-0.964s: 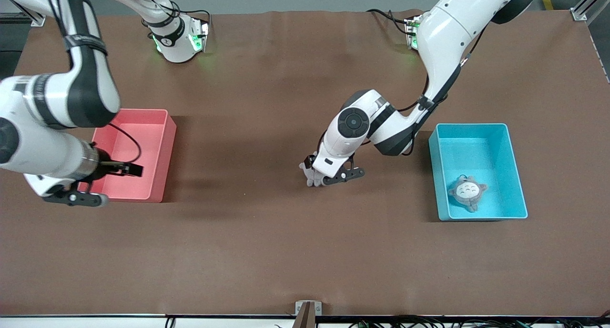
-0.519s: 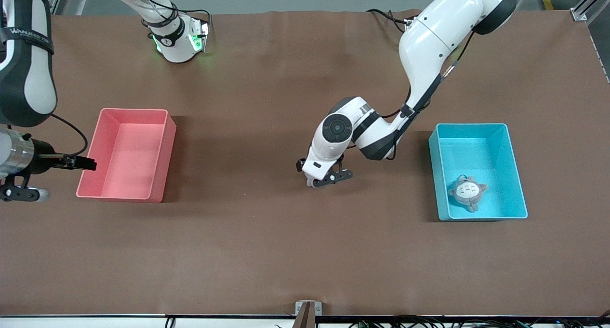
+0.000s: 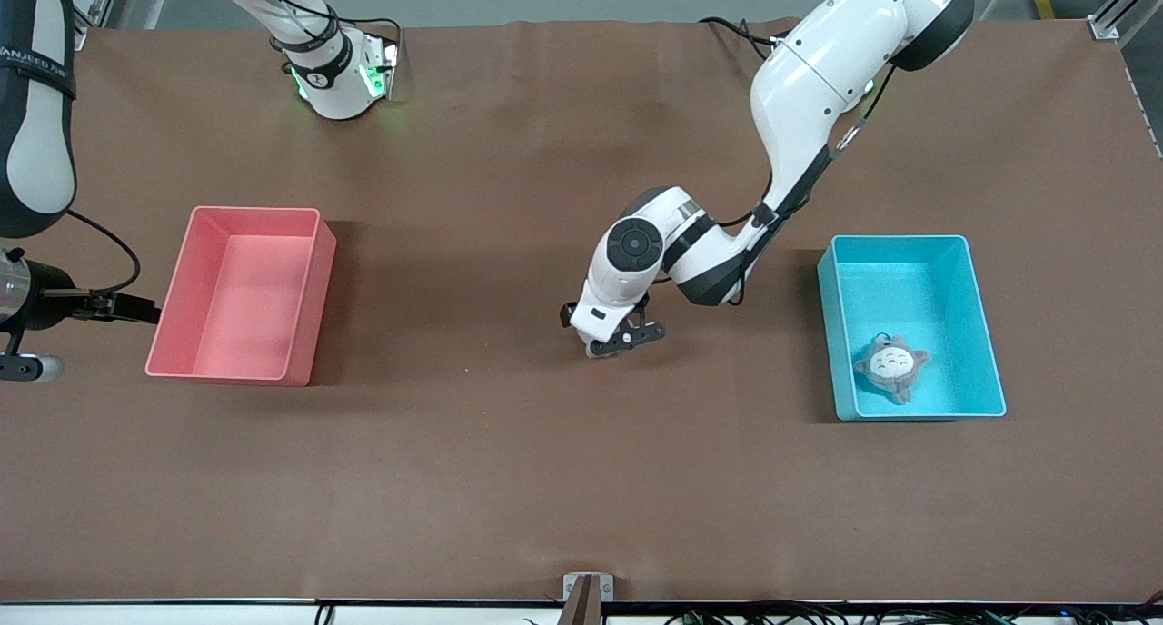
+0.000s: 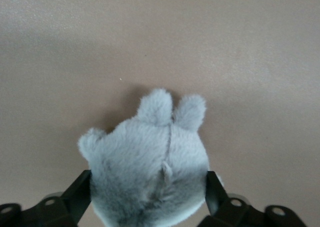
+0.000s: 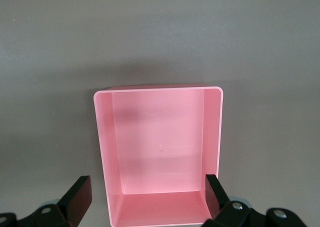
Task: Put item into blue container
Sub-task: 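Carry the face plush to the cyan box while the right gripper retracts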
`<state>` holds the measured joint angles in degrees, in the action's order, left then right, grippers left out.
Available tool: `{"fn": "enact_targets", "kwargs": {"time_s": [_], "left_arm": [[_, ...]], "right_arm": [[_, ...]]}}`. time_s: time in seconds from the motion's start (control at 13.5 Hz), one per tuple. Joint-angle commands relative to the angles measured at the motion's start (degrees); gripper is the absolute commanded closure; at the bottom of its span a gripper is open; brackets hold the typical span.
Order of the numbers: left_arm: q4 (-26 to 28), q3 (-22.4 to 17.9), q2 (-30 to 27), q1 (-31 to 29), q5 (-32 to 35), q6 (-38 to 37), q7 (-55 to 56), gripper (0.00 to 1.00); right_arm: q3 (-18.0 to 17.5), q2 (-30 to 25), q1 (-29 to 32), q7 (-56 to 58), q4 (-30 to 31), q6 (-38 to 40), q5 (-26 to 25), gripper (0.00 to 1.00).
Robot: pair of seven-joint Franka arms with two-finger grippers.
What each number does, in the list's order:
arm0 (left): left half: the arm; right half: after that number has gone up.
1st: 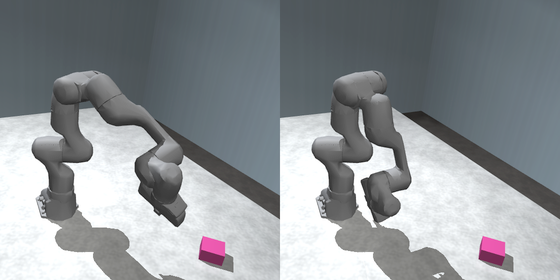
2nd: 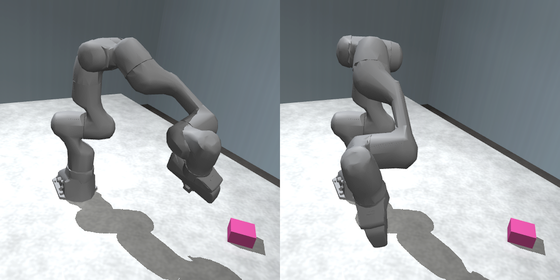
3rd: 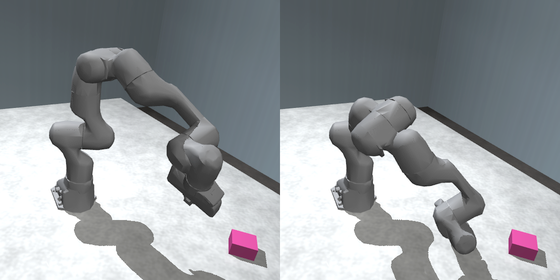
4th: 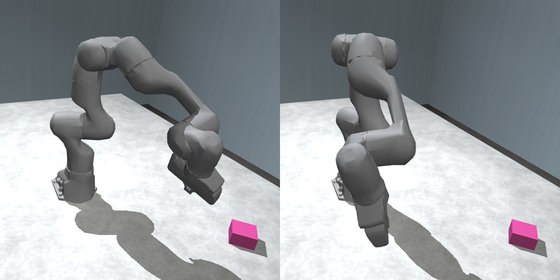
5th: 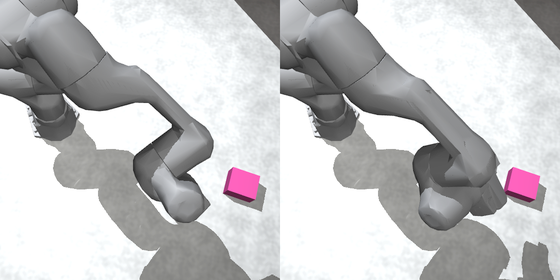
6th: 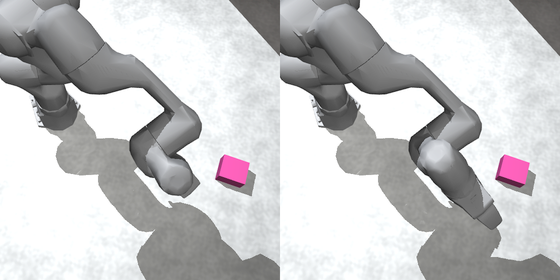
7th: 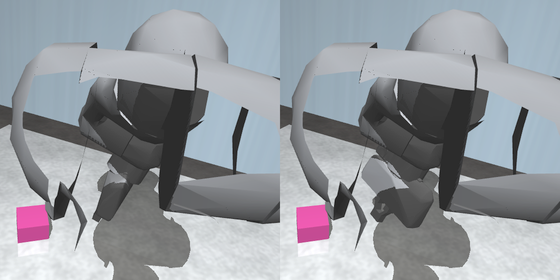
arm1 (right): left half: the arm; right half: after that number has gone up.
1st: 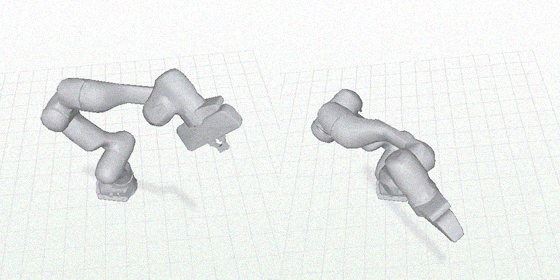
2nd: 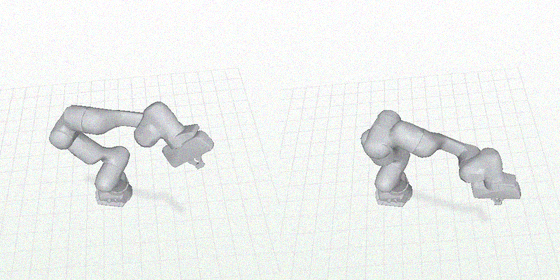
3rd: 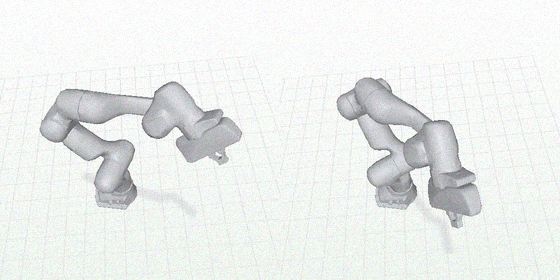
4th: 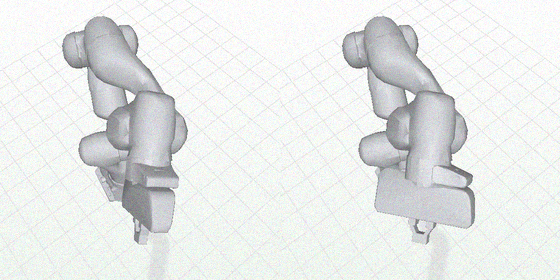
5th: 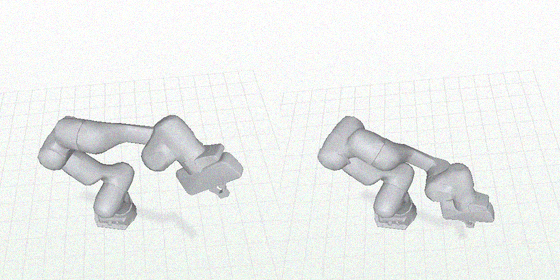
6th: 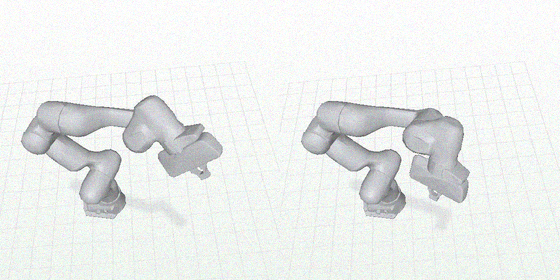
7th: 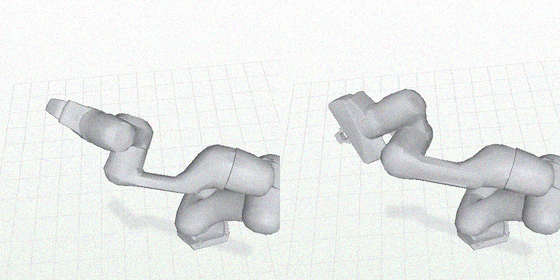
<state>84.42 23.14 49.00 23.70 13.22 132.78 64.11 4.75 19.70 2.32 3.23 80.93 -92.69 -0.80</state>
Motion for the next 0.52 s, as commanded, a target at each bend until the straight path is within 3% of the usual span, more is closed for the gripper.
{"fn": "enact_targets", "kwargs": {"time_s": [0.0, 0.22, 0.45], "left_arm": [[-1.2, -0.8, 0.7, 0.9, 1.5, 0.2, 1.0, 0.38], [-1.0, -0.8, 0.1, 0.7, 1.5, -0.1, 1.1, 0.67], [-1.0, -0.8, -1.7, -0.2, 1.6, -2.2, 1.3, 0.75]], "right_arm": [[-1.2, -0.2, 0.5, 0.6, -1.7, 0.8, -0.3, 0.0], [-1.3, -0.2, -1.1, 0.6, -1.7, 0.8, -0.2, 0.0], [-1.3, -0.4, -2.1, 0.2, -1.5, 3.6, -0.3, 0.0]]}}
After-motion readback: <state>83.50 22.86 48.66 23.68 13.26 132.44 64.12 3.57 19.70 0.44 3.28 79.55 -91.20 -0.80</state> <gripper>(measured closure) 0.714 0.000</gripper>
